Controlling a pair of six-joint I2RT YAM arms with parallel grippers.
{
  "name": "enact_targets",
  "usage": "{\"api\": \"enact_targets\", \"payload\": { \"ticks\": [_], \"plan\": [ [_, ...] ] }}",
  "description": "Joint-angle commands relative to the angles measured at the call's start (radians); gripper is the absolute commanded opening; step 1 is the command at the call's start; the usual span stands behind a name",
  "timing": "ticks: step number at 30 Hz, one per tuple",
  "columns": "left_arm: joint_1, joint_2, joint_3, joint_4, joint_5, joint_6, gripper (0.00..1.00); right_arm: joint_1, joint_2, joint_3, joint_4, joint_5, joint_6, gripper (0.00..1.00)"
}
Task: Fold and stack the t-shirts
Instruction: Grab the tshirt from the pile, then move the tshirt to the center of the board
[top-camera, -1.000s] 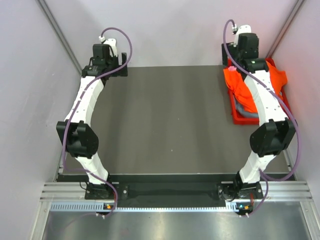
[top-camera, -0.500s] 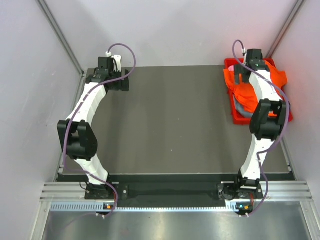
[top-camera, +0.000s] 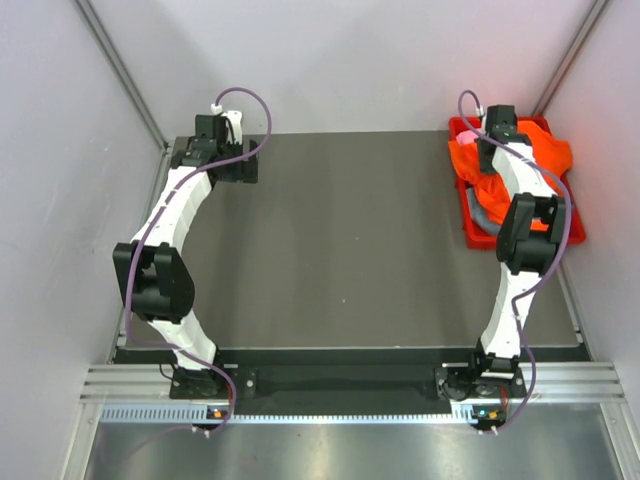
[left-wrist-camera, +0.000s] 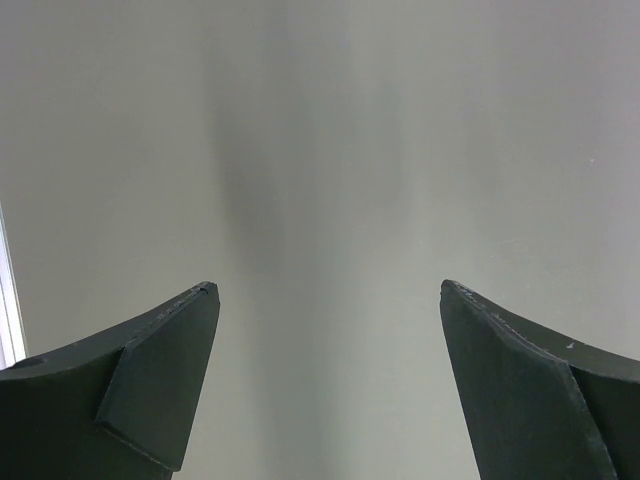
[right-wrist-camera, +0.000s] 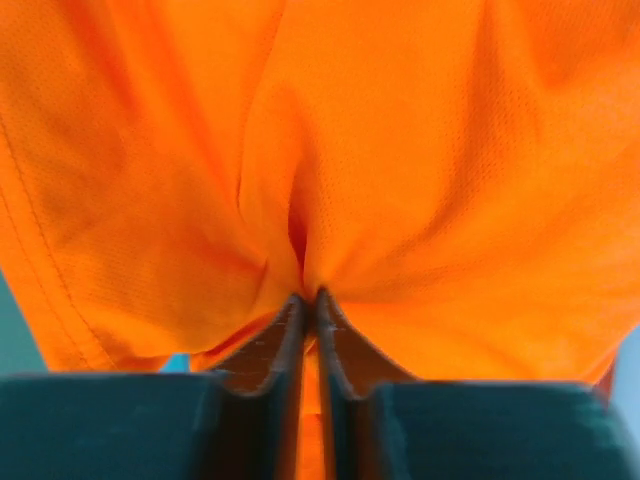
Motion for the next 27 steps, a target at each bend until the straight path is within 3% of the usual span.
{"api": "enact_targets", "payload": {
  "ticks": [1, 9, 14, 21, 27],
  "plan": [
    [-0.004, -0.027, 0.001, 0.030, 0.011, 0.005, 0.96, 0.007, -0.057, 0.038, 0.031, 0.032, 0.012, 0.00],
    [-0.010, 0.000, 0.005, 0.040, 0.066, -0.003, 0.95, 0.125, -0.328, 0.041, 0.072, -0.026, -0.042, 0.00],
    [-0.013, 0.017, 0.014, 0.051, 0.037, 0.009, 0.95, 0.246, -0.567, -0.076, 0.307, -0.146, -0.157, 0.00],
    [-0.013, 0.028, 0.037, 0.056, -0.008, 0.011, 0.96, 0.405, -0.620, 0.068, 0.314, -0.391, -0.018, 0.00],
    [-0.013, 0.025, 0.034, 0.051, -0.001, 0.006, 0.96, 0.408, -0.617, 0.084, 0.348, -0.395, 0.073, 0.00]
  ]
}}
